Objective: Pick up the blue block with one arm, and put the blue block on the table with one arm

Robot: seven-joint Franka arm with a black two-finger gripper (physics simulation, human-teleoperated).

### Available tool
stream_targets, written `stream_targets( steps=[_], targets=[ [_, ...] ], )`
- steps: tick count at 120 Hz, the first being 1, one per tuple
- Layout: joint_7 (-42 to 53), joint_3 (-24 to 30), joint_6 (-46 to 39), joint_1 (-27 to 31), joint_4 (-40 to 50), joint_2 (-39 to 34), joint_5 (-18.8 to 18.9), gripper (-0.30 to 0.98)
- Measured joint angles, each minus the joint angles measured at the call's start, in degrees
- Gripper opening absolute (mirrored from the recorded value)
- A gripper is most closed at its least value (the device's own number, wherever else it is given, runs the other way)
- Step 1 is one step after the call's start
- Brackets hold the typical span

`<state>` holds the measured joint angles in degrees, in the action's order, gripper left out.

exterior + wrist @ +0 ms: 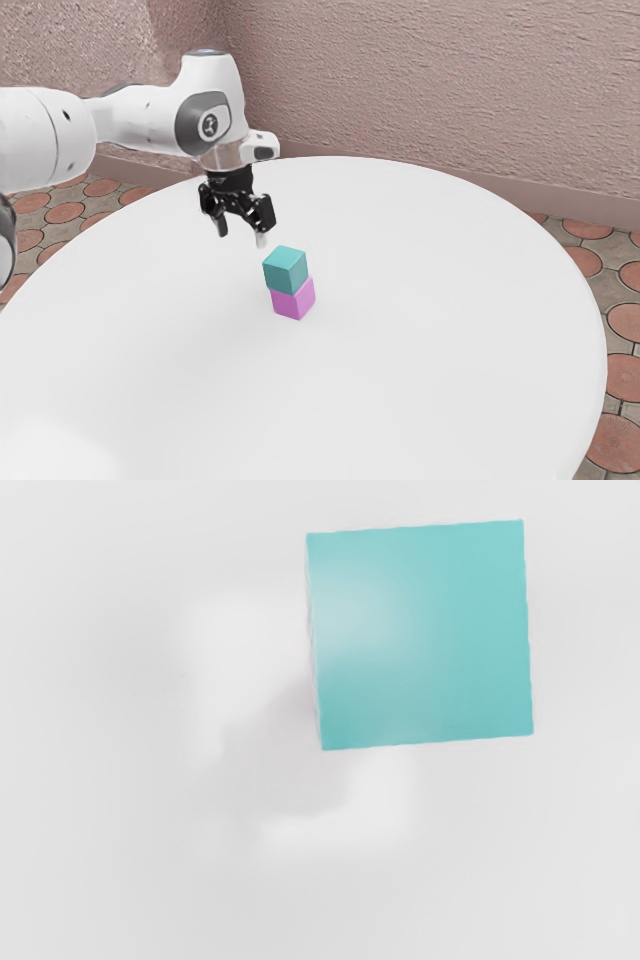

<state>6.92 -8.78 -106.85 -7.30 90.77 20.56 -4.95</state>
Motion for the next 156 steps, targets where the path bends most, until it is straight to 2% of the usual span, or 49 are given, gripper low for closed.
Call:
stream_targets(
  steps=[30,45,58,93,117,156],
  targets=[
    [-1.9,0.9,2.2,-0.7,-2.8,3.7,-3.0,0.69],
    [-2.2,0.9,2.3,-0.5,-8.1,8.2,-3.5,0.69],
    [-1.5,1.1,2.3,-0.7,-11.6,10.8,-3.6,0.69],
    [5.3,1.1,1.3,-0.7,-13.0,12.5,-2.5,0.69],
    [8.5,1.1,0.1,0.0,-17.0,16.4,-2.5,0.69],
    [11.4,1.2,-0.5,-0.2,-16.6,17.5,-2.8,0.69]
  ],
)
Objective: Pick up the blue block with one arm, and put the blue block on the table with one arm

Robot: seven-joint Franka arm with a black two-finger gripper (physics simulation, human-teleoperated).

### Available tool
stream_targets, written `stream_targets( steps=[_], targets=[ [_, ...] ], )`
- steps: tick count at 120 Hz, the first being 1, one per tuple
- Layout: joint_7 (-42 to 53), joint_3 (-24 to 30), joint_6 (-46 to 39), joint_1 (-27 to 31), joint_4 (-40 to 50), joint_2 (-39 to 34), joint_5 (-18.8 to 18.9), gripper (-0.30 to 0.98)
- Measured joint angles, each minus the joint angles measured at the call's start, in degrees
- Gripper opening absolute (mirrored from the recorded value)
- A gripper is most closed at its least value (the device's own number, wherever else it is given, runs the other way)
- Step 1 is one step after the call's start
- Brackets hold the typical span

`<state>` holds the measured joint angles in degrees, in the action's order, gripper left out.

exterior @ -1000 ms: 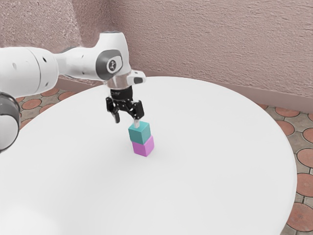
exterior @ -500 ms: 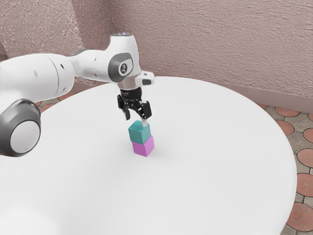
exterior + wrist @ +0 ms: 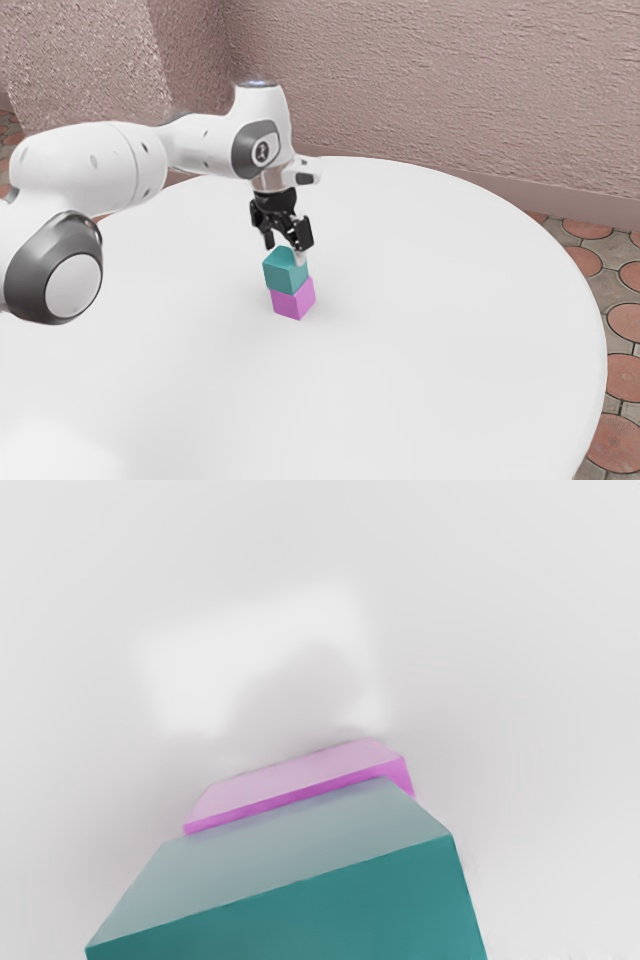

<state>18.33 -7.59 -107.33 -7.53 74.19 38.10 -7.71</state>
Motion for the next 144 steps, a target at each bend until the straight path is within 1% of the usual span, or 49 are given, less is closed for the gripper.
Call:
stream_targets(
  steps=[28,74,114,144],
  targets=[
    [0.3,0.0,-0.1,0.3,0.5,0.3,-0.3,0.69],
    [-5.8,0.0,-0.6,0.6,0.4,0.9,-1.0,0.69],
    [-9.8,0.0,-2.8,1.0,0.3,2.4,-1.0,0.69],
    [-12.2,0.0,-5.4,0.3,1.6,2.0,-1.6,0.69]
  ],
)
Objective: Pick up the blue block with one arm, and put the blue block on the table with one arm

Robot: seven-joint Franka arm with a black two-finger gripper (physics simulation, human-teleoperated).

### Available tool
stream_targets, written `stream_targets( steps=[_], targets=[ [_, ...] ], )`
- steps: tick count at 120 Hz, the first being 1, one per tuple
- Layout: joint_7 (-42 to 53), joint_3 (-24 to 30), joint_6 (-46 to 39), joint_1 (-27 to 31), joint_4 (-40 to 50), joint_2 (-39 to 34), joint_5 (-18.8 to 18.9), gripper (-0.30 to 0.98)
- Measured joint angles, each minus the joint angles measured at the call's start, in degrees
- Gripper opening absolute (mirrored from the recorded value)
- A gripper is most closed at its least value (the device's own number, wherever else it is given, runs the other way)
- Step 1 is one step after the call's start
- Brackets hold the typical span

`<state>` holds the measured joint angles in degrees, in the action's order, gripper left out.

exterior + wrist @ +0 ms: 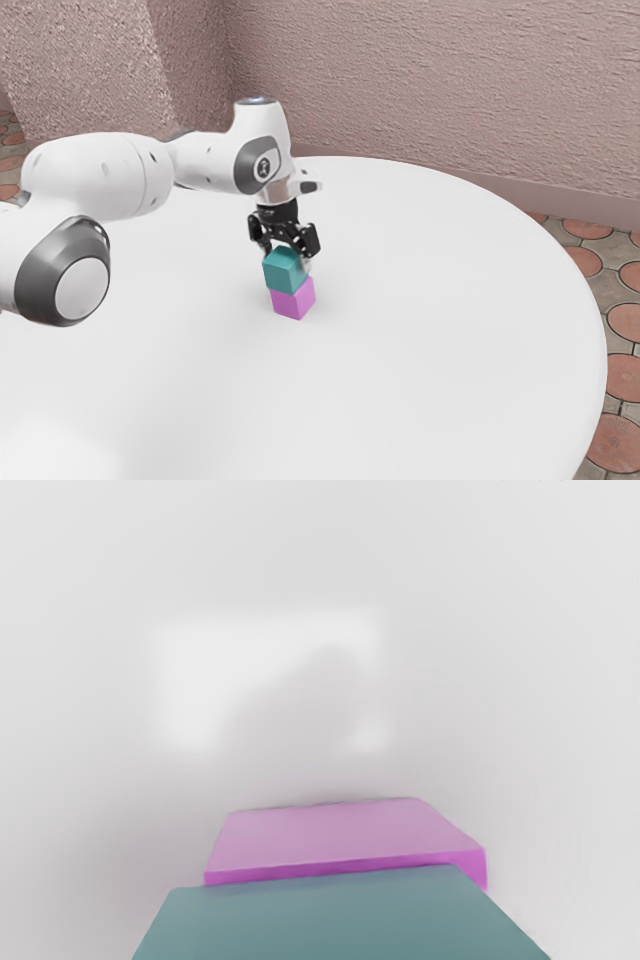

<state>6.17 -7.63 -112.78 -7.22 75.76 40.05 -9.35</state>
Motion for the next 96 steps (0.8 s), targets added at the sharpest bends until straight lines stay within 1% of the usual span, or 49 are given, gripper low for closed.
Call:
stream_targets(
  steps=[30,46,96],
  targets=[
    [-1.7,-0.3,-3.0,-0.1,2.1,-1.1,0.0,0.69],
    [-2.2,-0.4,-5.5,-0.3,5.8,-3.2,0.2,0.69],
    [-3.4,-0.4,-10.3,-0.4,11.5,-6.3,-0.6,0.69]
  ],
)
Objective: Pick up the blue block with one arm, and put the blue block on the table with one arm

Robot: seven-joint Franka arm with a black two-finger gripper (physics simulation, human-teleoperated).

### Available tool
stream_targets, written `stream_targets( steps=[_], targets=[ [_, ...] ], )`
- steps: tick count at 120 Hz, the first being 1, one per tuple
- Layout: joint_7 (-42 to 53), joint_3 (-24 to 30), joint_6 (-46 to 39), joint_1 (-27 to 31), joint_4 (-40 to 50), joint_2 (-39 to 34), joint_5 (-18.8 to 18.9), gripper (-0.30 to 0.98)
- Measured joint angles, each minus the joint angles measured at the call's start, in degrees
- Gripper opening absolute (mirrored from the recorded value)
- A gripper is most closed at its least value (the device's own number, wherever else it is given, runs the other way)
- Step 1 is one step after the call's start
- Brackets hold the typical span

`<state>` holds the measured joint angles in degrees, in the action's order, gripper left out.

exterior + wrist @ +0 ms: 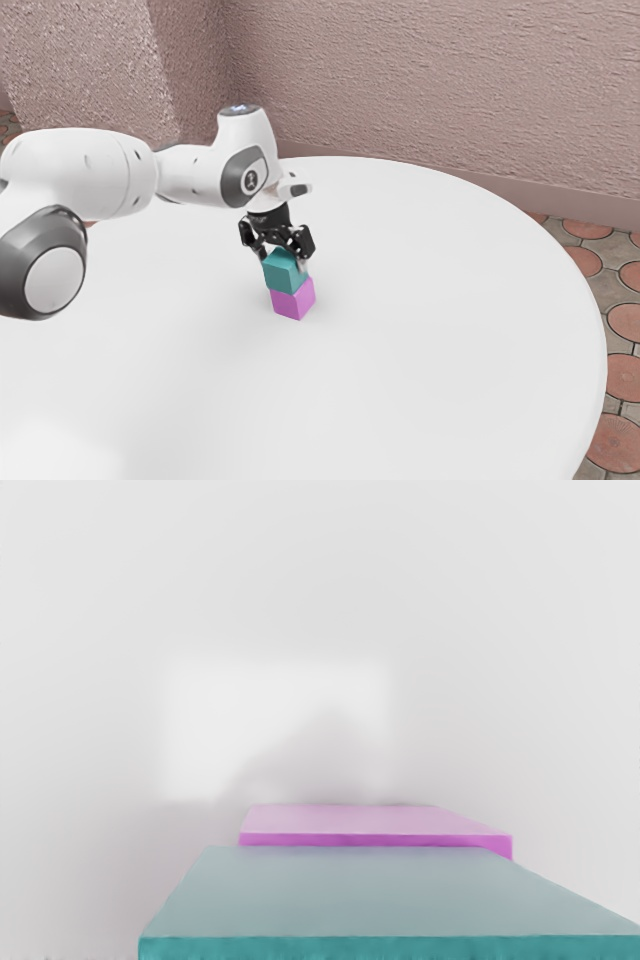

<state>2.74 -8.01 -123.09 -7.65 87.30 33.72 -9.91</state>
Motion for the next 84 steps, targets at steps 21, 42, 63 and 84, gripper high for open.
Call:
stream_targets(
  steps=[21,42,63,84],
  targets=[
    [-0.3,0.0,-1.2,0.0,0.4,0.0,0.0,0.69],
    [-0.5,0.2,-2.4,-0.4,1.1,-0.3,0.0,0.69],
    [-0.6,0.2,-3.3,-0.7,3.1,-1.3,-0.1,0.69],
    [-0.7,0.2,-3.8,-0.7,3.5,-1.7,-0.1,0.59]
  ],
)
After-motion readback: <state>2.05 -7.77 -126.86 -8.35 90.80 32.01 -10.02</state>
